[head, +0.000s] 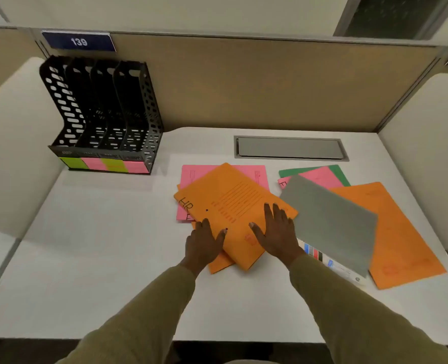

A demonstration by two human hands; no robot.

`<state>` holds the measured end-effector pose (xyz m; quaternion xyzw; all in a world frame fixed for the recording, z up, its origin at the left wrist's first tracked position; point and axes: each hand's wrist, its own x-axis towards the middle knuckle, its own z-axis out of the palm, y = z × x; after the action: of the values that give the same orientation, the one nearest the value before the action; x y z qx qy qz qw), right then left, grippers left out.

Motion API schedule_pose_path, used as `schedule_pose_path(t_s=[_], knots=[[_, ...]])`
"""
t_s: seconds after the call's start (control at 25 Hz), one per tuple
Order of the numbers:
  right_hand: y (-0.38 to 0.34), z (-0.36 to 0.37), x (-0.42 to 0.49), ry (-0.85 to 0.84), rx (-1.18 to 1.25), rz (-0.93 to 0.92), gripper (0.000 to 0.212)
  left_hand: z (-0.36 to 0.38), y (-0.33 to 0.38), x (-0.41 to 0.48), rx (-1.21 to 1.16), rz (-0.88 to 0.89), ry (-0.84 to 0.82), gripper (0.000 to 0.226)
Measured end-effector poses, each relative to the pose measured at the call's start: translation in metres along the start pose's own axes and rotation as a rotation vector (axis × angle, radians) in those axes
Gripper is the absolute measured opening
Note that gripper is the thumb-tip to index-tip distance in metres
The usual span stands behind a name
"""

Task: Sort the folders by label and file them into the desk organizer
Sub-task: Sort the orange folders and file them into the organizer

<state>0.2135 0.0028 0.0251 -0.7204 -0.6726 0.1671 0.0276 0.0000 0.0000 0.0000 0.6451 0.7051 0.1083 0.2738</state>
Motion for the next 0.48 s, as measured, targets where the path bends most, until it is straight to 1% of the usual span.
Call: schedule_pose_path(t_s=[0.04, 0.08, 0.16, 0.24, 0.32, 0.4, 0.48], knots=[[0.001, 0.007, -0.001, -0.056, 0.035, 0.035, 0.112, 0.006, 0.001, 0.001, -0.164, -0.122, -0.030, 0.065], [0.000, 0.011, -0.003, -0.094, 0.057, 0.070, 0.109, 0.011, 0.002, 0.002, -0.311, -0.249, -0.056, 0.064], [0.002, 0.025, -0.009, -0.157, 0.089, 0.110, 0.093, 0.018, 0.007, 0.000, -0.620, -0.495, -0.096, 0.063], [0.006, 0.035, -0.009, -0.174, 0.113, 0.106, 0.086, 0.023, 0.012, 0.001, -0.886, -0.660, -0.107, 0.057], [0.009, 0.038, -0.007, -0.165, 0.119, 0.093, 0.084, 0.025, 0.015, 0.005, -1.039, -0.705, -0.082, 0.046], [0.011, 0.036, -0.005, -0.146, 0.123, 0.089, 0.083, 0.024, 0.022, 0.006, -1.101, -0.685, -0.090, 0.036], [0.012, 0.028, -0.001, -0.108, 0.150, 0.092, 0.082, 0.023, 0.029, 0.010, -1.178, -0.629, -0.101, 0.033]])
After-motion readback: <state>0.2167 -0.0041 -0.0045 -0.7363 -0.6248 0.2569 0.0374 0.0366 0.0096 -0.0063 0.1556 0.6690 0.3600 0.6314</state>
